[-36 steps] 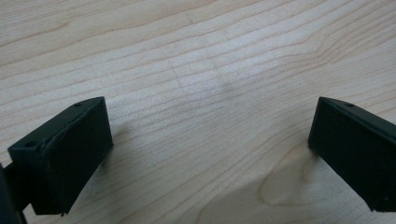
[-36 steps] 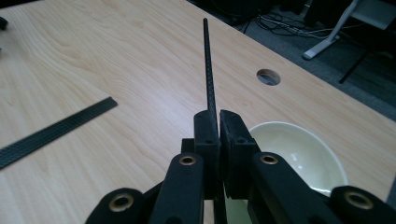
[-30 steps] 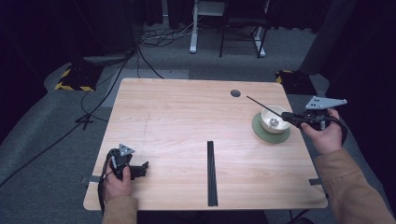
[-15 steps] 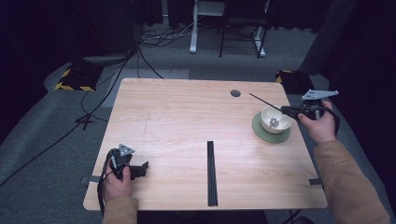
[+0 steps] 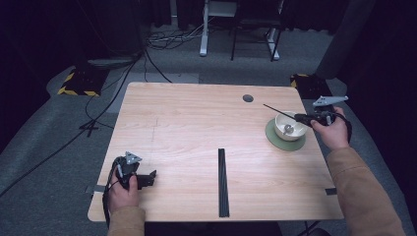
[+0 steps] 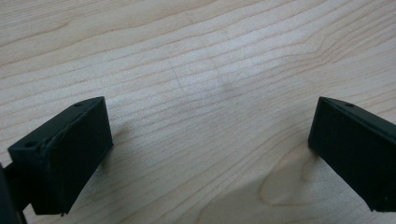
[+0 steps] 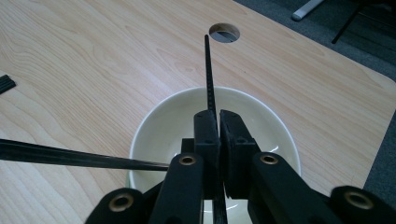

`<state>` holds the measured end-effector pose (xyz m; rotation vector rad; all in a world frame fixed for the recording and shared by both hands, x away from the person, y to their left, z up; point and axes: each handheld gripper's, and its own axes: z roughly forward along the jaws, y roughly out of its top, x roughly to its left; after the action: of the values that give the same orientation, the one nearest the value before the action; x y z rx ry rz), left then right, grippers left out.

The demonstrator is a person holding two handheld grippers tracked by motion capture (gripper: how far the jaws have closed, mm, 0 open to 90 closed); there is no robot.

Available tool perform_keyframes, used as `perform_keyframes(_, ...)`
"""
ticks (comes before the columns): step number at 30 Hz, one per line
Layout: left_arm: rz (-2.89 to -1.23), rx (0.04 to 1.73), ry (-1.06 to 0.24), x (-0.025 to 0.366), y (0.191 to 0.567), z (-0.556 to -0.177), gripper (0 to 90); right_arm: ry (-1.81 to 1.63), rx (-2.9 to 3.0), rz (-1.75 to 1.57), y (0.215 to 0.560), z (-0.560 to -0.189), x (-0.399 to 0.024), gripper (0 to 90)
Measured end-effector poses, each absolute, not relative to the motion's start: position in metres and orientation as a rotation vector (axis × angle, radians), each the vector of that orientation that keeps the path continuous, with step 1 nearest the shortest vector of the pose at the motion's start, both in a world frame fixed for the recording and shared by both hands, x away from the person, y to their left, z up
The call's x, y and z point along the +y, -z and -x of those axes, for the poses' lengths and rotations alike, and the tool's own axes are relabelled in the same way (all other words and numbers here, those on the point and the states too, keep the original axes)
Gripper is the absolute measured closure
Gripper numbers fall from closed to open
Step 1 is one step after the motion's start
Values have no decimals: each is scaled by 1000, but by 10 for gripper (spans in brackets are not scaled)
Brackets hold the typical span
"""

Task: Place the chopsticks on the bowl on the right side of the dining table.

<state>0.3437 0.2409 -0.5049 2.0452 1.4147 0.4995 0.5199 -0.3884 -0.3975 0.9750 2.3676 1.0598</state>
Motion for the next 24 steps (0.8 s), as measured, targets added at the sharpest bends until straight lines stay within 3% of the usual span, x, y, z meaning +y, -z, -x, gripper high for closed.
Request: perform_keyframes(24, -2045, 1414, -499, 241, 505, -344, 0, -1017, 2387, -1017, 423, -526, -394, 862)
